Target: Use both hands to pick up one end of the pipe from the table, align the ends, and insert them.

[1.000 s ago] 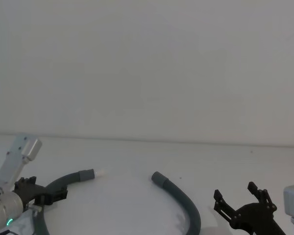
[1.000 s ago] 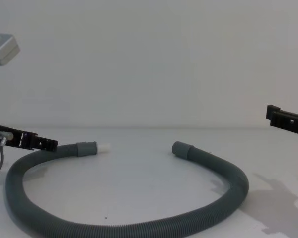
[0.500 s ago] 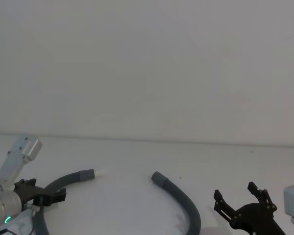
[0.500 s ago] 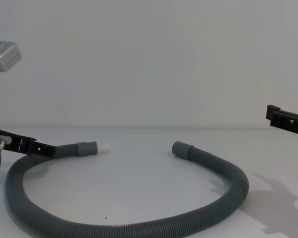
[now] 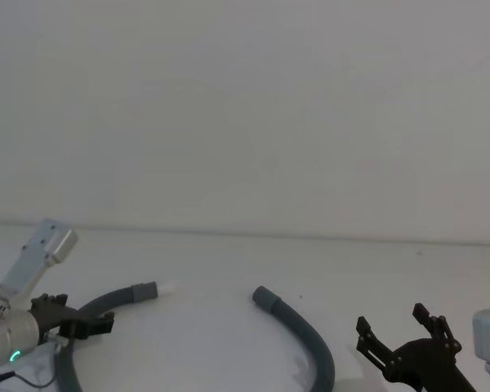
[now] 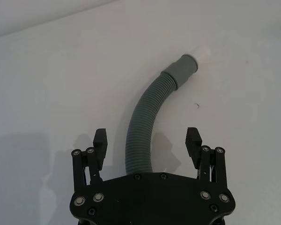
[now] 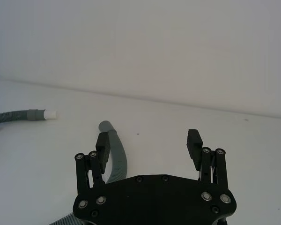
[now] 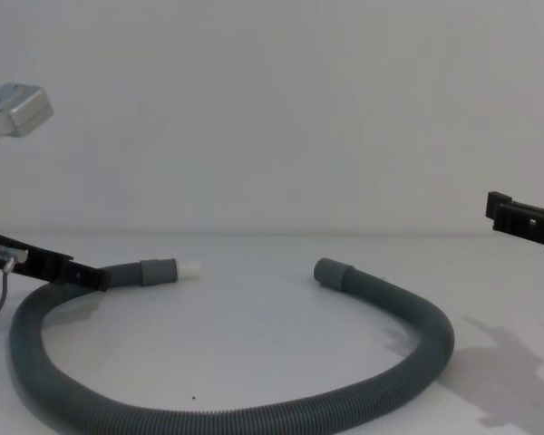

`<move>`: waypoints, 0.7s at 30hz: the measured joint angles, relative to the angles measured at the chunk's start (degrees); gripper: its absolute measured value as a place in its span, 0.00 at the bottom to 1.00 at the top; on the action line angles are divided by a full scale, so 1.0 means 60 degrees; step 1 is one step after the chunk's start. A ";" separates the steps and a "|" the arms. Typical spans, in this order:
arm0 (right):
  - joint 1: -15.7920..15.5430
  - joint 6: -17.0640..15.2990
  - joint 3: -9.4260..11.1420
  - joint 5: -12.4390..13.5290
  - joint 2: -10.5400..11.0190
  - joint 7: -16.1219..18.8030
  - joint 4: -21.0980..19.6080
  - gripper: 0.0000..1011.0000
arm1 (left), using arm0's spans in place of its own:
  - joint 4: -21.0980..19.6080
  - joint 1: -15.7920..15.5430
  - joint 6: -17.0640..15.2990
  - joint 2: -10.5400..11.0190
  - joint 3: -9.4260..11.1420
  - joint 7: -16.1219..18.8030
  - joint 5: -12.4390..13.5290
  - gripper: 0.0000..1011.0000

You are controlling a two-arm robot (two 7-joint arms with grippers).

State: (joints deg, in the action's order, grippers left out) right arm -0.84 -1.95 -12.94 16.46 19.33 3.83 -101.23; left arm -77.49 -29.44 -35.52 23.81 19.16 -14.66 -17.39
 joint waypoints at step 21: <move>0.0000 0.0000 0.0000 0.0000 0.0000 0.0000 0.0001 0.99 | 0.1108 -0.0668 0.0307 -0.0188 0.0183 -0.0652 0.0159 0.99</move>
State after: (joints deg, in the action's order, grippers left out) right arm -0.84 -1.95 -12.94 16.46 19.34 3.83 -101.23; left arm -70.85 -33.45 -33.68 22.68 20.26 -18.57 -16.43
